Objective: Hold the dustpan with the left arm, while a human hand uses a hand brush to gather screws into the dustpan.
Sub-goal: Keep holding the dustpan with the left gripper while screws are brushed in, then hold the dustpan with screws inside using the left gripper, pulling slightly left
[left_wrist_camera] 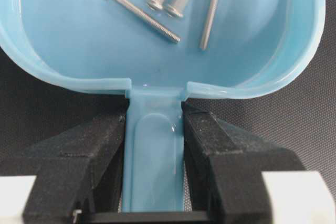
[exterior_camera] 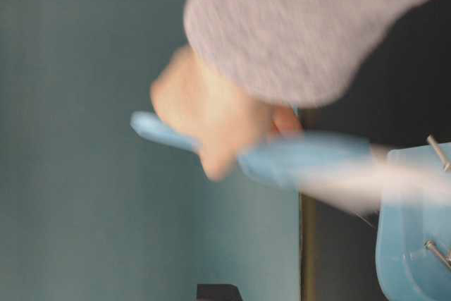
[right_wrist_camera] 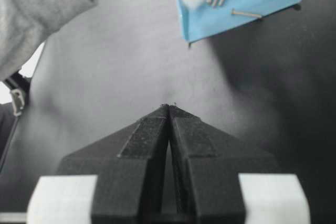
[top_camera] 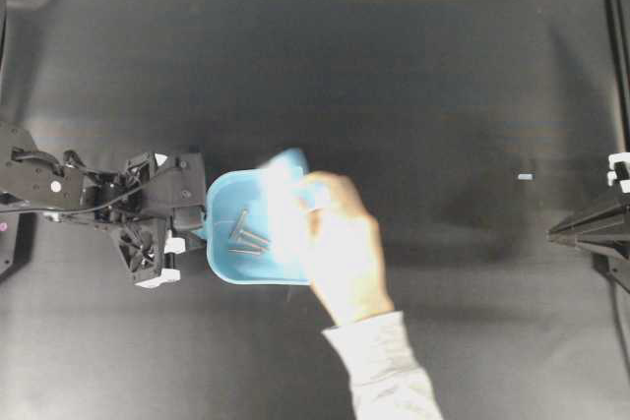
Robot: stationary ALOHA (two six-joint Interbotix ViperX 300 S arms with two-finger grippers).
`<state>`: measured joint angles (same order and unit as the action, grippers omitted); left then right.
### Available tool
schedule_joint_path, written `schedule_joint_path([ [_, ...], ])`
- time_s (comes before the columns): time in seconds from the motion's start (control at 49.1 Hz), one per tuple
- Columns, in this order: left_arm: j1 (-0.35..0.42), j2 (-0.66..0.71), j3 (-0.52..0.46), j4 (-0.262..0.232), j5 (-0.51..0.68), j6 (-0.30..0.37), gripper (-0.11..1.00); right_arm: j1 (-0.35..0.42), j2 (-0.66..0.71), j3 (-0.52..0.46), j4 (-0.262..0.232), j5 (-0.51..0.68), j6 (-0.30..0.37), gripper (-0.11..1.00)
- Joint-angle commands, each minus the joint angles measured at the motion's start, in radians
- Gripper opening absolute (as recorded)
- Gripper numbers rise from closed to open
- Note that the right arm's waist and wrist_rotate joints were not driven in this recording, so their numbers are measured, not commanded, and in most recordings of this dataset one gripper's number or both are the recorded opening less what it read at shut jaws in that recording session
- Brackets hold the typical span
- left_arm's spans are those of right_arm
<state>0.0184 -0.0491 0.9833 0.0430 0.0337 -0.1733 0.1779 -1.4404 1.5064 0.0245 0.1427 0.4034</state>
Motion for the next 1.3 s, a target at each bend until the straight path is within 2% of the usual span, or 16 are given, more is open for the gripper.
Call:
schedule_joint_path([
  [0.0, 0.005, -0.003, 0.006, 0.003, -0.035, 0.0, 0.29, 0.0, 0.003, -0.005, -0.002, -0.005, 0.0, 0.0],
  [0.163, 0.005, 0.005, 0.04, 0.003, -0.127, -0.002, 0.29, 0.0, 0.003, -0.005, -0.002, -0.005, 0.0, 0.0],
  [0.652, 0.012, 0.028, 0.044, 0.003, -0.155, -0.002, 0.29, 0.0, 0.002, -0.003, -0.002, -0.003, 0.0, 0.0],
  [0.754, 0.012, 0.017, 0.081, 0.003, -0.25, 0.002, 0.29, 0.0, 0.002, -0.003, -0.002, -0.005, 0.0, 0.0],
  [0.896, 0.017, -0.021, 0.166, 0.003, -0.517, 0.005, 0.29, 0.0, 0.0, -0.003, -0.003, -0.005, 0.0, 0.0],
  [0.978, 0.023, -0.044, 0.206, 0.003, -0.634, 0.028, 0.29, 0.0, 0.0, -0.005, -0.002, -0.005, 0.0, 0.0],
  [1.141, 0.034, -0.055, 0.227, 0.003, -0.684, 0.081, 0.29, 0.0, -0.002, -0.003, -0.002, -0.002, 0.0, 0.0],
  [1.283, 0.035, -0.058, 0.221, 0.003, -0.698, 0.094, 0.29, 0.0, -0.005, -0.003, -0.002, -0.002, 0.002, 0.0],
])
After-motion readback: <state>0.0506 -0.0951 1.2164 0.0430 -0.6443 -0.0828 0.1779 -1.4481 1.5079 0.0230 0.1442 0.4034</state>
